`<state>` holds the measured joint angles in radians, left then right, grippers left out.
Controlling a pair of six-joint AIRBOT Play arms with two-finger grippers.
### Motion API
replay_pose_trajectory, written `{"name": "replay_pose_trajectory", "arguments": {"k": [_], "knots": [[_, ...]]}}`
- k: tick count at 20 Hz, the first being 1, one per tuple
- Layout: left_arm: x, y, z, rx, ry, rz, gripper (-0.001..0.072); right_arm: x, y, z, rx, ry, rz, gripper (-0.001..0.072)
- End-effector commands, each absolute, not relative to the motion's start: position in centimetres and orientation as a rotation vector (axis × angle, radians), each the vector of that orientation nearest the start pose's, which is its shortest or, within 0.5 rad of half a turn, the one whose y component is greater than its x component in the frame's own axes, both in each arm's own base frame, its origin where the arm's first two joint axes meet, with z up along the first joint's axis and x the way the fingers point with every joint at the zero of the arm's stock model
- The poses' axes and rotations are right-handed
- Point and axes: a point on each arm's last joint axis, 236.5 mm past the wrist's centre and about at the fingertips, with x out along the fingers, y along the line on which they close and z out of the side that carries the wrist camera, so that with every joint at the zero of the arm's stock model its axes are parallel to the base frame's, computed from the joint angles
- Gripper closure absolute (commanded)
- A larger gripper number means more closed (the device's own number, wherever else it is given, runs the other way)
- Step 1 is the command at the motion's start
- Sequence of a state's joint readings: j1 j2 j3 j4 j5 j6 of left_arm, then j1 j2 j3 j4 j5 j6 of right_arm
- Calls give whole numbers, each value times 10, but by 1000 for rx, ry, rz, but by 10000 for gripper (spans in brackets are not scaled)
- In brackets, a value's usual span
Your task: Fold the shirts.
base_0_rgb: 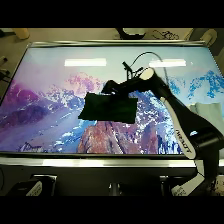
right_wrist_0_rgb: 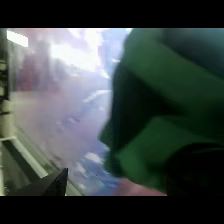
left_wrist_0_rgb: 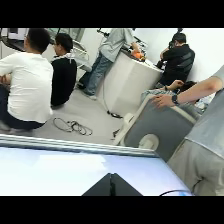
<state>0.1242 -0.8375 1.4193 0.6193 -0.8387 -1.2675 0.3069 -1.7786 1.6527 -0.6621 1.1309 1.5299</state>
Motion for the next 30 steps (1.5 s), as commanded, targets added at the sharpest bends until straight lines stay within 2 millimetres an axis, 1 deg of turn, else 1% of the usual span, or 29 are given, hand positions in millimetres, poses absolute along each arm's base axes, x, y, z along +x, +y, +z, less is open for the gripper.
{"name": "replay_pose_trajectory", "arguments": {"k": [1,2,3,4,5,7,9,10,12,14,15,16,17,18,19,21,23,24,26,27,28,30], "knots": [[358,-95,400,-385,156,-489,674,431,198,28,385,1427,532,66],[362,-95,395,-391,168,-487,674,433,153,17,323,1458,401,66],[366,-94,389,-411,187,-484,674,433,117,3,292,1492,283,66],[369,-94,382,-420,203,-481,674,431,98,-10,321,1518,210,68],[372,-94,377,-424,216,-480,674,428,98,-24,385,1548,207,71],[375,-93,370,-430,231,-477,674,421,119,-54,452,1592,247,72],[374,-94,369,-429,234,-479,674,420,137,-82,473,1625,258,79],[373,-94,370,-428,234,-480,674,420,150,-91,490,1633,278,80],[372,-95,369,-427,240,-484,674,425,176,-102,528,1620,318,92],[372,-96,368,-426,243,-485,674,435,192,-108,538,1574,327,130],[372,-96,368,-427,243,-485,674,439,196,-108,536,1551,327,232],[372,-96,368,-426,243,-485,674,444,198,-107,546,1531,329,434],[372,-95,368,-426,243,-485,674,445,202,-103,573,1528,337,697],[373,-95,368,-426,243,-484,674,448,201,-94,584,1513,363,686],[373,-95,367,-427,244,-484,674,451,197,-77,573,1490,409,686],[373,-94,366,-418,245,-477,674,459,178,-26,544,1424,468,689],[375,-91,363,-401,250,-464,673,465,143,40,531,1346,486,689],[375,-91,363,-401,252,-463,674,467,121,75,538,1294,471,689],[379,-91,359,-405,261,-462,674,471,71,133,565,1175,400,689],[381,-90,357,-407,267,-461,673,473,44,157,576,1112,354,689],[383,-90,355,-409,271,-460,673,472,14,176,591,1054,299,689],[385,-90,352,-412,279,-458,673,467,-39,197,624,978,201,689]]}}
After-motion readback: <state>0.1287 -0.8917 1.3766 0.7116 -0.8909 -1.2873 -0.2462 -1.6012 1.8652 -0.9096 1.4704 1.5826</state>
